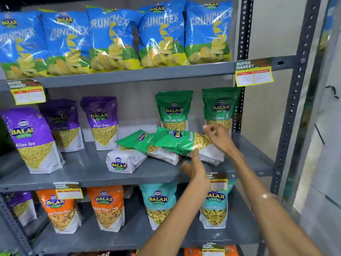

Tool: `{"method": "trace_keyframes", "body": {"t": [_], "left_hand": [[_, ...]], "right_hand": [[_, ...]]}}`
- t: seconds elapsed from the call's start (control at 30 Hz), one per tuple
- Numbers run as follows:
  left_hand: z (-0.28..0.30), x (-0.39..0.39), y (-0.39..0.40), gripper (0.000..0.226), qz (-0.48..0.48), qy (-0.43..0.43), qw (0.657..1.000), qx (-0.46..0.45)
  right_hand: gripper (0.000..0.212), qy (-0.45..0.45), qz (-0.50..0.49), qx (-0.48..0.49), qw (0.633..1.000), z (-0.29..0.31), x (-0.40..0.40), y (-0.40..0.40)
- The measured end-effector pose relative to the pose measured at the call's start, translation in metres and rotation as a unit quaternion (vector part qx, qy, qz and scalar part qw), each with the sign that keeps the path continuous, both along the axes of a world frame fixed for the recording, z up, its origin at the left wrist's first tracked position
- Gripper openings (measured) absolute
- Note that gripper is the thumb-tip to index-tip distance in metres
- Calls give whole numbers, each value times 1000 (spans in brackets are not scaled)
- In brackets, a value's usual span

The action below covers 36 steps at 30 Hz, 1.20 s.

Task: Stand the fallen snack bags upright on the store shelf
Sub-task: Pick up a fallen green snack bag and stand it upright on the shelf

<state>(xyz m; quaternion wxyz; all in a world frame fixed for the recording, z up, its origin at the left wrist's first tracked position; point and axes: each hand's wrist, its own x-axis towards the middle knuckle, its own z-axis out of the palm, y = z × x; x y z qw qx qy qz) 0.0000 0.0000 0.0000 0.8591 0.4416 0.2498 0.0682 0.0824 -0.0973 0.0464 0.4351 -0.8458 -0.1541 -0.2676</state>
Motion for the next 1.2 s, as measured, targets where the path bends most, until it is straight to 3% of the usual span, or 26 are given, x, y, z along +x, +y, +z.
{"method": "trace_keyframes", "body": {"t": [0.07, 0.17, 0.2, 0.27, 0.33, 0.47, 0.6, 0.67, 0.8, 0.87, 0.97, 1.1, 1.2], "left_hand": [[5, 0, -5, 80, -39, 10, 999, -21], [10, 6, -5, 74, -64, -19, 997, -40], [12, 9, -3, 73, -74, -19, 996, -40], [9, 18, -1, 70, -97, -18, 995, -33], [4, 20, -2, 65, -99, -19, 995, -22], [-13, 11, 3, 50, -82, -51, 995, 0], [-26, -14, 24, 20, -82, -104, 991, 17], [-29, -27, 40, 5, -68, -109, 991, 47], [-26, -54, 69, 14, -67, -95, 986, 116], [-14, -73, 78, 8, -71, -114, 981, 138], [-1, -90, 91, 27, -74, -155, 974, 145], [11, -104, 101, 94, -85, -215, 965, 120], [12, -113, 104, 103, -94, -239, 957, 132]], "right_hand": [[90, 106, 13, -17, 994, 10, 10, 2], [79, 226, 36, -35, 973, 18, 28, 8], [86, 249, 52, -51, 966, 15, 37, 7], [100, 279, 53, -84, 955, 7, 56, 4], [89, 291, 51, -84, 952, 9, 56, 2], [55, 264, 61, -67, 960, 9, 31, -6], [57, 214, 56, -57, 974, -11, -14, -18], [53, 180, 84, -5, 980, -26, -53, -18], [55, 132, 100, 134, 977, -58, -126, 2], [54, 83, 89, 181, 976, -66, -149, 13], [57, 32, 93, 239, 966, -59, -178, 26], [58, -24, 110, 256, 960, -33, -211, 31], [61, -44, 120, 249, 960, -23, -225, 30]]}}
